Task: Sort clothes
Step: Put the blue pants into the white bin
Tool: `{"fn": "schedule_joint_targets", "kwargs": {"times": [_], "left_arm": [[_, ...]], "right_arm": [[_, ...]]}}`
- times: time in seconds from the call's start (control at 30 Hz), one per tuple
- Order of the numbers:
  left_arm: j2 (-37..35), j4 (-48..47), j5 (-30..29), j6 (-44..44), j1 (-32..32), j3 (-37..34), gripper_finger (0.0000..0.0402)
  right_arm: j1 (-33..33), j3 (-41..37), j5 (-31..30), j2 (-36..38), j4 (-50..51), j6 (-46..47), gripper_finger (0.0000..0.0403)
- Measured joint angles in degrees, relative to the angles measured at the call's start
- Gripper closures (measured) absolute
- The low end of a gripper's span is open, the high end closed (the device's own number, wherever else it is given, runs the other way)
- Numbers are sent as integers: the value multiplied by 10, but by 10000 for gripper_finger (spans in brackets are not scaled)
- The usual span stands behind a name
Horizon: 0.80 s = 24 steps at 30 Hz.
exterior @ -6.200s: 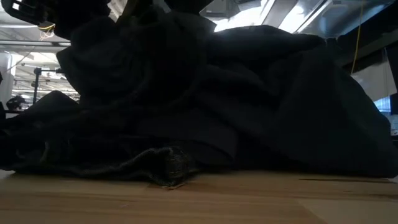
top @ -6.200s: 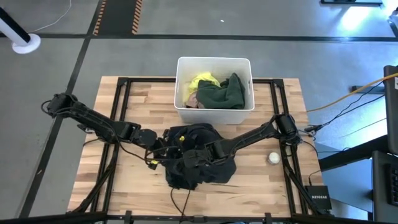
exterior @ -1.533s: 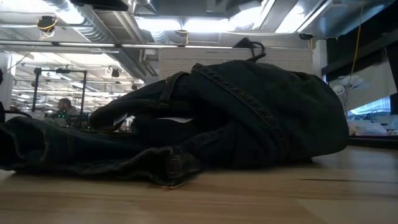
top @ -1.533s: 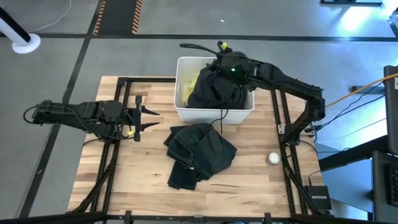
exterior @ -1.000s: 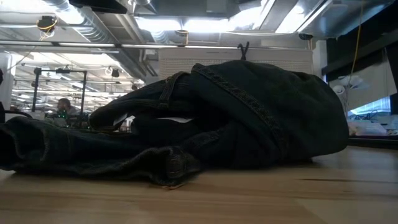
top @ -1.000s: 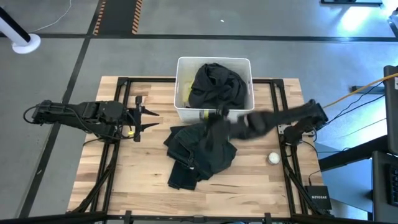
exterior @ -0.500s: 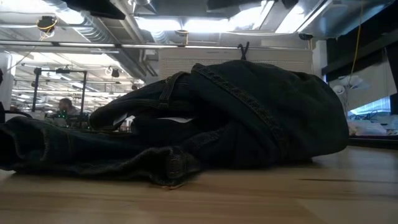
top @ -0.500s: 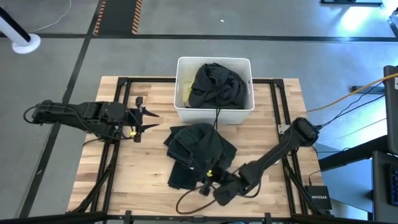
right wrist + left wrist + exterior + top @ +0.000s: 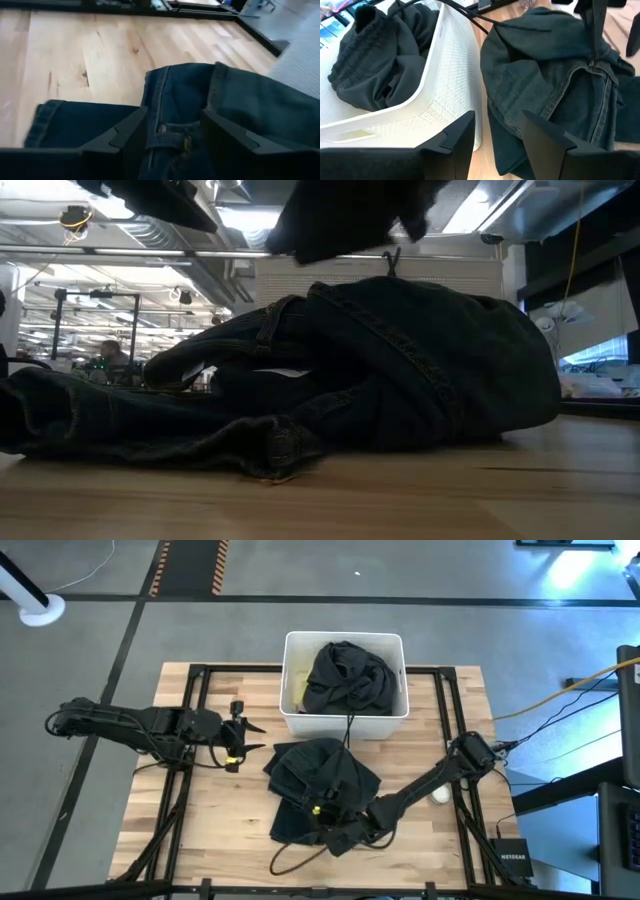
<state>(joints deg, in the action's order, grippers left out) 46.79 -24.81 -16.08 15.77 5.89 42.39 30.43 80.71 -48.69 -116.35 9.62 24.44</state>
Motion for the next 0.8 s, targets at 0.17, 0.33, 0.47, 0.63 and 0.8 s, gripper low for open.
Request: {"fn": "schedule_joint_targets", "kwargs": {"times": [0.17, 0.33, 0.47, 0.63, 0.8], "left_arm": [[15, 4, 0, 7, 0, 0, 249], [18, 2, 0, 7, 0, 0, 249], [18, -5, 0, 2, 0, 0, 249], [18, -3, 0, 1, 0, 0, 249], [18, 1, 0, 0, 0, 0, 249]], "right_arm": [[-26, 0, 49, -32, -23, -41, 206], [-16, 2, 130, -20, 72, -15, 206], [13, 37, 200, 1, 224, 87, 206], [55, 126, 243, 7, 461, 277, 206], [83, 194, 154, 8, 556, 355, 206]]}}
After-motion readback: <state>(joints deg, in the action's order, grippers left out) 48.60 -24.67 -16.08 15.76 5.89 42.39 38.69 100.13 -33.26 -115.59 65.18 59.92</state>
